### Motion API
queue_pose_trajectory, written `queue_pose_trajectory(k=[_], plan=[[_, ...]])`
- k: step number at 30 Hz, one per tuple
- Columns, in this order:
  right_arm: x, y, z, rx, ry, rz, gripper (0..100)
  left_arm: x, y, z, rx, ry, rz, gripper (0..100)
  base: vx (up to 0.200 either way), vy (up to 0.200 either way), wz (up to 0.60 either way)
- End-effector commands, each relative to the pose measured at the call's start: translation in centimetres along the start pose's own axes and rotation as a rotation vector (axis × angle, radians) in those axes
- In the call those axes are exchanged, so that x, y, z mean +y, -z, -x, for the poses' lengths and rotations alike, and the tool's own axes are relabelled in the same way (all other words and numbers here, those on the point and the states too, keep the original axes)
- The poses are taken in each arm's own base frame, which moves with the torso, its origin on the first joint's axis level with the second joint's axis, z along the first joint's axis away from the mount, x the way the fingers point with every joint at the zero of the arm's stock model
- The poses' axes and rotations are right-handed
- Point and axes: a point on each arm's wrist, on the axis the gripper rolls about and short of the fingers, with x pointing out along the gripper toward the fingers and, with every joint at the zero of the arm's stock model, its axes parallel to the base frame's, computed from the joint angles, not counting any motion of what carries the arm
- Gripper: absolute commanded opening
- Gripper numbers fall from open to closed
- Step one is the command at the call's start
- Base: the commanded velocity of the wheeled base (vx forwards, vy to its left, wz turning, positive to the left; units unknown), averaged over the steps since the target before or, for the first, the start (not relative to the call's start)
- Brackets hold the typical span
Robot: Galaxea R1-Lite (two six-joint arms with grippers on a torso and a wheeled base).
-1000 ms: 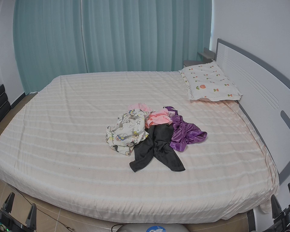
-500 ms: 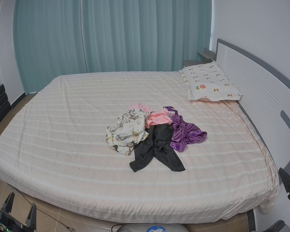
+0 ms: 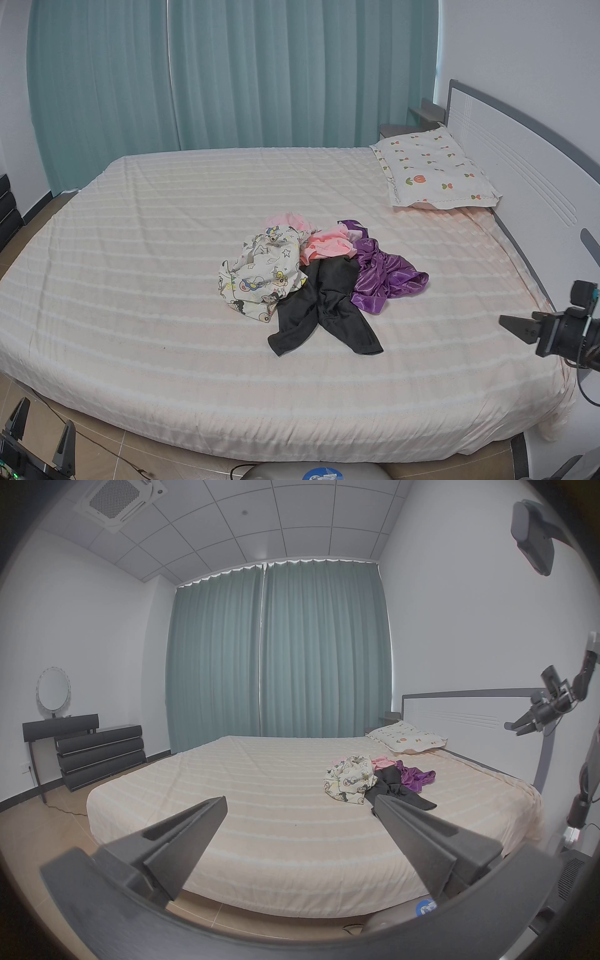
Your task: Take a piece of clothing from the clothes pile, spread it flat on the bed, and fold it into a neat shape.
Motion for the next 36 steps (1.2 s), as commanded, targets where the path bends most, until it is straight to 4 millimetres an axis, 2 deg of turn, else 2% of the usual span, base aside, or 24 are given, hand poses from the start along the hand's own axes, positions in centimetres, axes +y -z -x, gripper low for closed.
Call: queue_pose_trajectory(k=[1, 4, 5, 7, 8, 10, 15, 20, 21, 36], plan=[[2.7, 5.3, -16.7, 0.247, 0.005, -0.115, 100, 0.0, 0.5, -0.1, 0.013, 0.000, -0.006, 100, 0.000, 0.000, 0.00], [4.1, 5.9, -19.1, 0.245, -0.002, -0.172, 100, 0.0, 0.5, -0.1, 0.013, 0.000, -0.006, 100, 0.000, 0.000, 0.00], [4.1, 5.9, -19.1, 0.245, -0.002, -0.172, 100, 0.0, 0.5, -0.1, 0.013, 0.000, -0.006, 100, 0.000, 0.000, 0.00], [4.9, 7.0, -20.9, 0.268, 0.002, -0.184, 100, 0.0, 0.5, -0.1, 0.013, 0.000, -0.006, 100, 0.000, 0.000, 0.00], [4.9, 7.0, -20.9, 0.268, 0.002, -0.184, 100, 0.0, 0.5, -0.1, 0.013, 0.000, -0.006, 100, 0.000, 0.000, 0.00], [5.3, 8.4, -22.9, 0.274, 0.036, -0.190, 100, 0.0, 0.5, -0.1, 0.013, 0.000, -0.006, 100, 0.000, 0.000, 0.00], [5.7, 9.1, -25.5, 0.247, 0.069, -0.226, 100, 0.0, 0.5, -0.1, 0.013, 0.000, -0.006, 100, 0.000, 0.000, 0.00], [5.7, 10.0, -27.2, 0.254, 0.080, -0.246, 100, 0.0, 0.5, -0.1, 0.013, 0.000, -0.006, 100, 0.000, 0.000, 0.00], [5.6, 10.6, -28.2, 0.251, 0.087, -0.244, 100, 0.0, 0.5, -0.1, 0.013, 0.000, -0.006, 100, 0.000, 0.000, 0.00], [6.1, 10.8, -31.1, 0.229, 0.081, -0.215, 100, 0.0, 0.5, -0.1, 0.013, 0.000, -0.006, 100, 0.000, 0.000, 0.00]])
